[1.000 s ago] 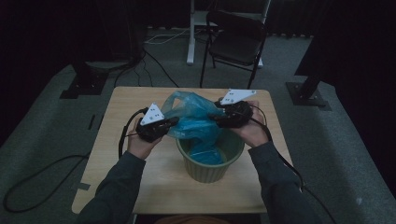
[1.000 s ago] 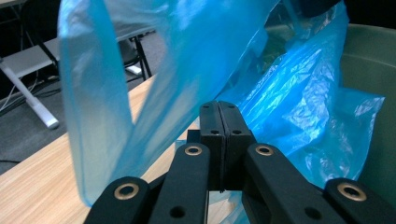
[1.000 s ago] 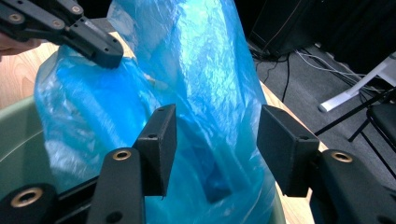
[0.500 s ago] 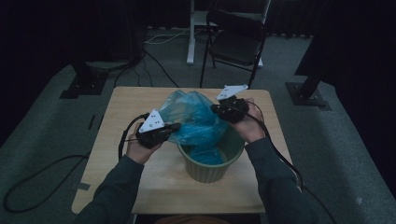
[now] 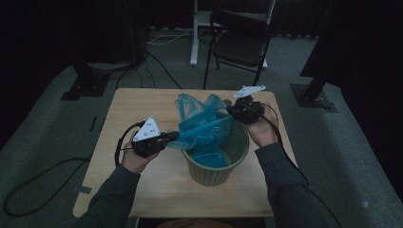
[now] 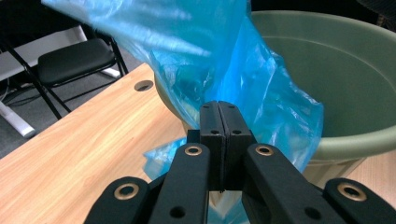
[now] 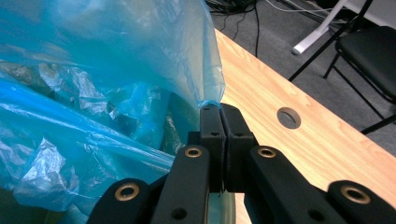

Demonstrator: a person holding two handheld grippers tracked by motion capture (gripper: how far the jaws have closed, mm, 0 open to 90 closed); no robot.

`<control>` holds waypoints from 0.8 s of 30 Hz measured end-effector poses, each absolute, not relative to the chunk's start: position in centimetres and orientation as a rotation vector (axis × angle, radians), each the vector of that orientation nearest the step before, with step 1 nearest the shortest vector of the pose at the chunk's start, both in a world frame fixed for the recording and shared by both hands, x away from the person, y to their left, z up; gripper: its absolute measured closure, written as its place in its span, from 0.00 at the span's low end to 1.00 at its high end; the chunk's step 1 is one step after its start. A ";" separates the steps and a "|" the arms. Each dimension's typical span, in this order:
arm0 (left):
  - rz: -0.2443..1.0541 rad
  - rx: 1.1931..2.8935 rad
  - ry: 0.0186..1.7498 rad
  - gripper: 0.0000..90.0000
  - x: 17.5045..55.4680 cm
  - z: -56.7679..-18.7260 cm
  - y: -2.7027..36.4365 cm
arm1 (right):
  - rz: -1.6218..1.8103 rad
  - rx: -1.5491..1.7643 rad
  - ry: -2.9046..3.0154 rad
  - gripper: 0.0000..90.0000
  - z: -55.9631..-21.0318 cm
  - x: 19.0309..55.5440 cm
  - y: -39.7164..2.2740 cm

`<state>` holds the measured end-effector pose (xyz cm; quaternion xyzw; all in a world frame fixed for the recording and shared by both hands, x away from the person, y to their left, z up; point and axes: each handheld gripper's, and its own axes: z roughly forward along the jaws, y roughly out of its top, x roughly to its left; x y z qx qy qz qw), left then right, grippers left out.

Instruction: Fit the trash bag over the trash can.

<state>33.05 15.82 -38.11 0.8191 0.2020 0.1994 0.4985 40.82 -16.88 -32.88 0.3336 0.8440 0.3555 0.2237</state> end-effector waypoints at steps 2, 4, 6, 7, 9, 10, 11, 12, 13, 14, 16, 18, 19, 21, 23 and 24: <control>0.494 1.969 0.497 0.97 33.1 -38.0 16.0 | 0.987 0.909 2.344 0.99 -33.0 40.8 -17.0; 0.502 1.944 0.516 0.94 33.2 -37.8 16.4 | 0.984 0.904 2.350 0.99 -33.1 40.7 -17.1; 0.502 1.919 0.539 0.91 33.4 -37.6 16.9 | 0.992 0.896 2.352 0.99 -33.1 40.6 -17.2; 0.508 1.911 0.552 0.88 33.5 -37.5 17.1 | 1.001 0.892 2.355 0.99 -33.1 40.6 -17.3; 0.507 1.902 0.566 0.85 33.8 -37.4 17.2 | 1.014 0.887 2.360 0.99 -33.1 40.6 -17.3; 0.515 1.895 0.587 0.85 34.4 -37.2 17.3 | 1.020 0.884 2.361 0.99 -33.1 40.6 -17.4; 0.518 1.891 0.601 0.81 34.7 -37.2 17.2 | 1.025 0.880 2.366 0.99 -33.2 40.6 -17.3; 0.502 1.887 0.609 0.80 35.1 -37.1 17.2 | 1.024 0.877 2.370 0.99 -33.2 40.5 -17.3; 0.492 1.886 0.617 0.78 35.5 -37.1 17.1 | 1.023 0.873 2.372 0.99 -33.3 40.5 -17.3; 0.488 1.886 0.625 0.76 36.0 -37.2 17.0 | 1.025 0.870 2.374 0.99 -33.4 40.5 -17.2; 0.466 1.888 0.641 0.74 36.8 -37.3 16.7 | 1.024 0.867 2.379 0.99 -33.4 40.6 -17.2; 0.458 1.888 0.646 0.73 37.5 -37.4 16.2 | 1.033 0.862 2.382 0.99 -33.4 40.6 -17.1; 0.446 1.882 0.642 0.72 37.8 -37.4 16.1 | 1.034 0.859 2.384 0.99 -33.4 40.6 -17.1; 0.435 1.865 0.640 0.70 38.2 -37.3 15.7 | 1.033 0.857 2.385 0.99 -33.4 40.6 -17.1; 0.421 1.854 0.632 0.69 38.5 -37.1 15.3 | 1.031 0.852 2.389 0.99 -33.4 40.5 -17.0; 0.420 1.852 0.631 0.68 38.7 -36.9 15.0 | 1.033 0.850 2.390 0.99 -33.4 40.5 -17.0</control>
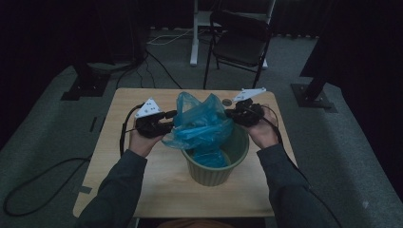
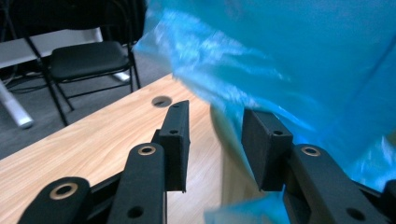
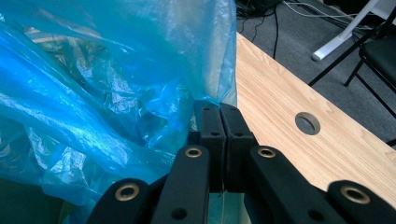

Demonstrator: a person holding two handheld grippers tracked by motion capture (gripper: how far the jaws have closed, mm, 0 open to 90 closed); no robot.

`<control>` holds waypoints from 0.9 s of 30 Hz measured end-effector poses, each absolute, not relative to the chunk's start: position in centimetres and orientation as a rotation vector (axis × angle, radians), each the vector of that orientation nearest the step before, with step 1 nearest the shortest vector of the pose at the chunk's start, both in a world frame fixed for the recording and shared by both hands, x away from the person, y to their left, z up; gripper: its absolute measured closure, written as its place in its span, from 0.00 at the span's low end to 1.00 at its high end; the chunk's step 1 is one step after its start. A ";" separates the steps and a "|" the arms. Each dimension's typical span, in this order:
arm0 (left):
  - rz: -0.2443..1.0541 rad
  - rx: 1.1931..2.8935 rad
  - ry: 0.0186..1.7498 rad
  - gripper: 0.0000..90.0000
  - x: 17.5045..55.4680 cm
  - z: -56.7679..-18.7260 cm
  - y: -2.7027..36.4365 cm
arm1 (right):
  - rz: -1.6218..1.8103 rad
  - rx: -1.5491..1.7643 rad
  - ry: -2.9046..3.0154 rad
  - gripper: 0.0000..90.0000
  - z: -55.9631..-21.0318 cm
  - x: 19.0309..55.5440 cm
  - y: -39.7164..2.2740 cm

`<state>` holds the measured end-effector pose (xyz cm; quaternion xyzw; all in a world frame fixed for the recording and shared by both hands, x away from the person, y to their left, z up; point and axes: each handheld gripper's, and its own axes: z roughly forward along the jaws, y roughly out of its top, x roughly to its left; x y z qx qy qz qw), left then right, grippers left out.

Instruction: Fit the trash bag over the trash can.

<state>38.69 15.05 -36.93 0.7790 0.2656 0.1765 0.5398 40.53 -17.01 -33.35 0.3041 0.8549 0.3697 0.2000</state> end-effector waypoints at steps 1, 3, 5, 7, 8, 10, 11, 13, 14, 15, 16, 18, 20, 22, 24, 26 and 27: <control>0.416 1.851 0.632 0.67 38.9 -36.8 14.8 | 1.036 0.849 2.392 0.99 -33.3 40.5 -17.0; 0.411 1.851 0.637 0.66 39.4 -36.6 14.3 | 1.039 0.848 2.395 0.99 -33.3 40.5 -17.0; 0.407 1.851 0.655 0.64 40.0 -36.5 13.9 | 1.041 0.844 2.398 0.99 -33.3 40.5 -16.9; 0.403 1.851 0.678 0.64 40.6 -36.5 13.6 | 1.041 0.840 2.399 0.99 -33.3 40.5 -16.9; 0.403 1.851 0.678 0.64 40.6 -36.5 13.6 | 1.041 0.840 2.399 0.99 -33.3 40.5 -16.9; 0.403 1.851 0.678 0.64 40.6 -36.5 13.6 | 1.043 0.841 2.398 0.99 -33.2 40.5 -16.9; 0.418 1.881 0.737 0.83 41.6 -36.9 13.0 | 1.027 0.856 2.391 0.99 -33.2 40.6 -17.1; 0.421 1.884 0.756 0.94 41.8 -37.0 13.0 | 1.020 0.864 2.383 0.99 -33.2 40.6 -17.2; 0.422 1.884 0.768 0.98 41.9 -37.1 13.1 | 1.019 0.873 2.379 0.99 -33.2 40.6 -17.4; 0.426 1.883 0.777 1.00 41.9 -37.1 13.2 | 1.018 0.882 2.377 0.99 -33.2 40.7 -17.6; 0.428 1.885 0.786 1.00 42.0 -37.1 13.4 | 1.012 0.897 2.373 0.99 -33.3 40.7 -17.8; 0.432 1.891 0.797 1.00 41.9 -37.2 13.7 | 0.999 0.927 2.364 0.99 -33.5 40.9 -18.4; 0.439 1.895 0.813 1.00 41.9 -37.4 14.0 | 0.995 0.960 2.359 0.99 -33.7 41.1 -19.0; 0.440 1.889 0.834 1.00 41.9 -37.6 14.5 | 0.991 0.987 2.355 0.99 -34.0 41.2 -19.5; 0.441 1.883 0.852 1.00 41.9 -37.8 14.9 | 0.982 1.006 2.359 0.99 -34.3 41.2 -19.9; 0.439 1.880 0.854 1.00 41.8 -37.8 15.1 | 0.982 1.014 2.360 0.99 -34.5 41.2 -20.2; 0.440 1.879 0.850 1.00 41.8 -37.9 15.1 | 0.990 1.020 2.361 0.96 -34.5 41.2 -20.3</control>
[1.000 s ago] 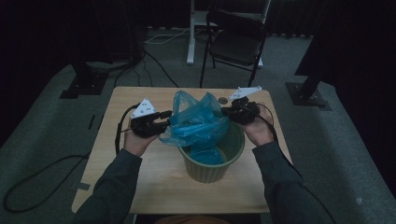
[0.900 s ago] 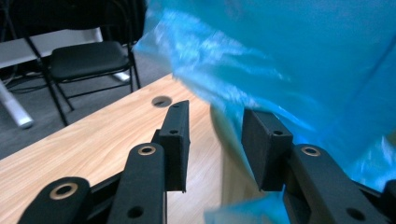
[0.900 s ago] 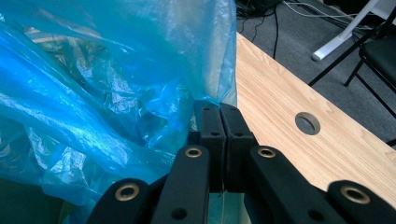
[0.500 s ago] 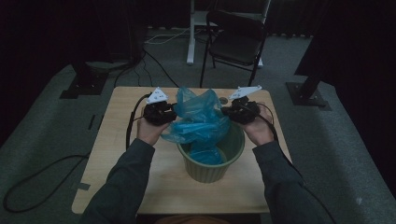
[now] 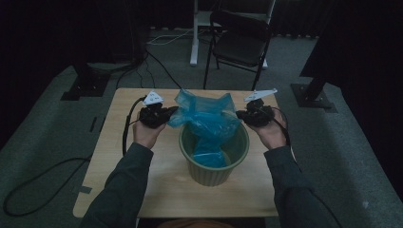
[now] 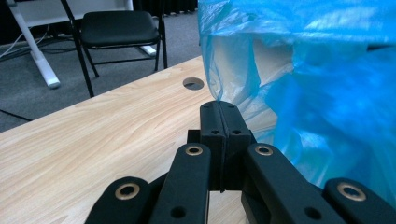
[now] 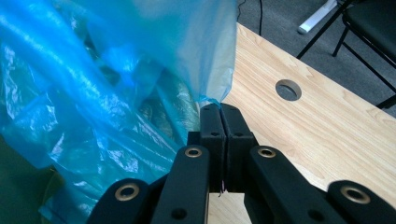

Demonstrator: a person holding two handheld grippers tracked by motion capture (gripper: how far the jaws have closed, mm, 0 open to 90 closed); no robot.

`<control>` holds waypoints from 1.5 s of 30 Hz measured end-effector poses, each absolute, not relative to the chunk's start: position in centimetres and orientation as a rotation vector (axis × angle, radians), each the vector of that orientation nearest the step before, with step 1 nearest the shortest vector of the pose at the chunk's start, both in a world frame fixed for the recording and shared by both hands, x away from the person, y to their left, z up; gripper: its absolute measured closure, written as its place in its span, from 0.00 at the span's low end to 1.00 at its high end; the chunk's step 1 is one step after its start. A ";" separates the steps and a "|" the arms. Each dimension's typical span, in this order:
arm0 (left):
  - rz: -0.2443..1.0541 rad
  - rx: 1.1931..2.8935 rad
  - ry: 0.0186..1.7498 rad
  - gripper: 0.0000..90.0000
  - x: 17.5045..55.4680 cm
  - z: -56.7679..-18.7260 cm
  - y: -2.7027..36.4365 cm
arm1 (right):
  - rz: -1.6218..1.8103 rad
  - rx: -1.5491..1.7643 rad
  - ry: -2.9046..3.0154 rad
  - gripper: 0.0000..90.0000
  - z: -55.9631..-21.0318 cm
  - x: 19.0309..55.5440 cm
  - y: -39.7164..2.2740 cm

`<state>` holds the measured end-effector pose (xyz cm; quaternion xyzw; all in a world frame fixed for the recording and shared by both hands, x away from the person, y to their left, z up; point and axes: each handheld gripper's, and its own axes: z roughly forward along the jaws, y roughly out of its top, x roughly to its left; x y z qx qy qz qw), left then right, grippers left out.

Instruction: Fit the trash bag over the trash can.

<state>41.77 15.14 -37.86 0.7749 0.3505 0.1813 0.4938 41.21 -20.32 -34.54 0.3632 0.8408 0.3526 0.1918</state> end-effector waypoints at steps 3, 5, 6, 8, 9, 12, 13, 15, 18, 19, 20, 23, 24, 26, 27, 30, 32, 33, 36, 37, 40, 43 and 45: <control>0.451 1.881 0.828 1.00 41.6 -37.7 15.0 | 1.032 0.986 2.355 0.80 -34.3 41.1 -20.4; 0.452 1.879 0.822 1.00 41.5 -37.6 14.9 | 1.061 0.953 2.354 0.71 -34.0 40.9 -20.2; 0.452 1.879 0.822 1.00 41.5 -37.6 14.9 | 1.061 0.953 2.354 0.71 -34.0 40.9 -20.2; 0.458 1.884 0.810 1.00 41.4 -37.5 14.7 | 1.071 0.913 2.344 0.65 -33.5 40.7 -19.9; 0.461 1.886 0.807 1.00 41.4 -37.4 14.6 | 1.078 0.902 2.337 0.62 -33.3 40.6 -19.7; 0.464 1.887 0.802 1.00 41.3 -37.3 14.5 | 1.092 0.866 2.319 0.59 -32.8 40.3 -19.4; 0.468 1.888 0.800 1.00 41.3 -37.3 14.5 | 1.092 0.858 2.313 0.58 -32.6 40.3 -19.3; 0.470 1.890 0.799 1.00 41.3 -37.2 14.5 | 1.098 0.838 2.303 0.56 -32.3 40.1 -19.2; 0.469 1.890 0.798 1.00 41.3 -37.1 14.4 | 1.119 0.791 2.300 0.54 -31.9 39.6 -19.1; 0.470 1.889 0.797 1.00 41.3 -37.1 14.4 | 1.128 0.783 2.299 0.54 -31.8 39.5 -19.1; 0.472 1.888 0.797 1.00 41.3 -37.1 14.4 | 1.138 0.770 2.297 0.54 -31.7 39.5 -19.0; 0.474 1.886 0.794 0.99 41.2 -37.1 14.3 | 1.154 0.739 2.297 0.60 -31.4 39.3 -18.9; 0.479 1.889 0.786 0.99 41.2 -37.0 14.3 | 1.152 0.722 2.295 0.64 -31.3 39.2 -18.8; 0.486 1.889 0.781 0.94 41.2 -36.8 14.2 | 1.141 0.717 2.301 0.77 -31.2 39.5 -18.5; 0.487 1.888 0.776 0.92 41.2 -36.7 14.2 | 1.135 0.716 2.306 0.80 -31.2 39.6 -18.4; 0.499 1.882 0.764 0.83 41.2 -36.5 14.2 | 1.122 0.721 2.314 0.94 -31.3 39.9 -18.1; 0.509 1.873 0.756 0.78 41.1 -36.4 14.3 | 1.116 0.740 2.311 0.98 -31.4 40.0 -18.0; 0.510 1.865 0.755 0.76 41.1 -36.3 14.3 | 1.113 0.749 2.314 0.99 -31.5 40.1 -18.0; 0.518 1.861 0.750 0.71 41.2 -36.0 14.4 | 1.105 0.748 2.325 1.00 -31.5 40.2 -18.0; 0.521 1.858 0.753 0.71 41.4 -35.8 14.3 | 1.104 0.751 2.328 1.00 -31.6 40.2 -18.0; 0.521 1.860 0.759 0.69 42.0 -35.6 14.0 | 1.107 0.752 2.337 1.00 -31.8 40.2 -17.9; 0.515 1.874 0.772 0.90 42.6 -35.7 13.6 | 1.097 0.775 2.337 1.00 -31.9 40.3 -18.1; 0.503 1.882 0.786 1.00 43.0 -35.9 13.6 | 1.087 0.797 2.332 1.00 -32.0 40.5 -18.4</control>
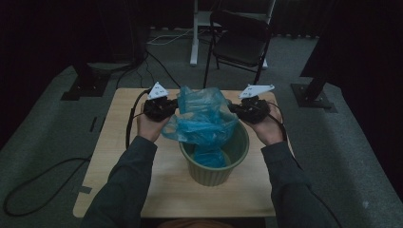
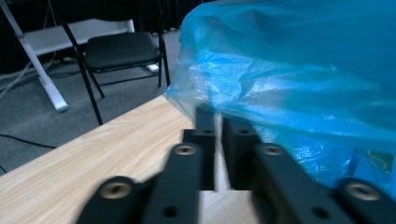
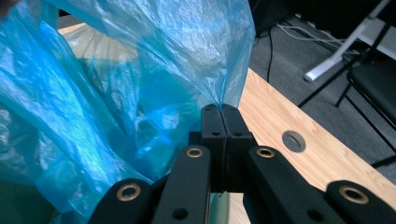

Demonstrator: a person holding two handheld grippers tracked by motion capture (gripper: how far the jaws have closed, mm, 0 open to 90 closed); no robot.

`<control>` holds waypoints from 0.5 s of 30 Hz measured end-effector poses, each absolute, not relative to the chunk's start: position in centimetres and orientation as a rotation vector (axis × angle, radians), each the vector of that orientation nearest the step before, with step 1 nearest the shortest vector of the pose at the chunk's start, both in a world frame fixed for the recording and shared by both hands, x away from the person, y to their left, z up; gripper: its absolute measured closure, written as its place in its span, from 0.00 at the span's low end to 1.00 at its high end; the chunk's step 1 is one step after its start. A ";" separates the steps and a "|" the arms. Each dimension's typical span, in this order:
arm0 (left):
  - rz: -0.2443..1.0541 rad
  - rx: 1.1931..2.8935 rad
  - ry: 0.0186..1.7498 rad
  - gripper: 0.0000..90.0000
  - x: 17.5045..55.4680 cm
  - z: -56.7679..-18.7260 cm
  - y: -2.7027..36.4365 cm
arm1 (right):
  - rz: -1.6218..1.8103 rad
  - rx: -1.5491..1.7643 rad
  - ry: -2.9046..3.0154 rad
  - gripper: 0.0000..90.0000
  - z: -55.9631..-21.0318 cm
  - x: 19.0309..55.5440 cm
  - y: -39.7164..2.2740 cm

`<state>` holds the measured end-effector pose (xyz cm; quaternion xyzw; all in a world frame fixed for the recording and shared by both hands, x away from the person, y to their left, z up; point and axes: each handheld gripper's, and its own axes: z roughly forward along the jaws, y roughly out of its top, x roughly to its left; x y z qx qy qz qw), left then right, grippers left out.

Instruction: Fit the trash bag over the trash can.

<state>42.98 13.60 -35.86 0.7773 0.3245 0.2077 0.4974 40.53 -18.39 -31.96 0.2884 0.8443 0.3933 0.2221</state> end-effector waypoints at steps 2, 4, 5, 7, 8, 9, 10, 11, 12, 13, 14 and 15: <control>0.495 1.889 0.801 1.00 43.1 -36.0 13.6 | 1.073 0.830 2.326 1.00 -32.1 40.8 -18.7; 0.495 1.895 0.804 1.00 43.2 -36.1 13.7 | 1.076 0.855 2.324 1.00 -32.2 41.0 -19.1; 0.487 1.904 0.821 1.00 43.2 -36.4 13.9 | 1.067 0.898 2.321 1.00 -32.6 41.3 -19.6; 0.481 1.913 0.839 1.00 43.4 -36.7 14.1 | 1.057 0.933 2.319 1.00 -33.0 41.6 -20.1; 0.481 1.913 0.839 1.00 43.4 -36.7 14.1 | 1.057 0.933 2.319 1.00 -33.0 41.6 -20.1; 0.478 1.918 0.854 1.00 43.5 -37.0 14.3 | 1.051 0.955 2.319 1.00 -33.3 41.8 -20.3; 0.472 1.923 0.866 1.00 43.6 -37.3 14.5 | 1.039 0.999 2.323 1.00 -33.9 42.2 -20.8; 0.471 1.925 0.871 1.00 43.6 -37.5 14.6 | 1.035 1.012 2.324 1.00 -34.1 42.3 -21.0; 0.468 1.928 0.875 1.00 43.7 -37.6 14.6 | 1.030 1.027 2.331 1.00 -34.5 42.5 -21.2; 0.469 1.928 0.880 1.00 43.7 -37.8 14.7 | 1.026 1.033 2.337 1.00 -34.6 42.6 -21.3; 0.468 1.926 0.882 1.00 43.7 -37.9 14.8 | 1.027 1.039 2.345 1.00 -34.9 42.6 -21.4; 0.468 1.922 0.883 1.00 43.7 -37.9 14.9 | 1.026 1.037 2.351 1.00 -35.0 42.7 -21.4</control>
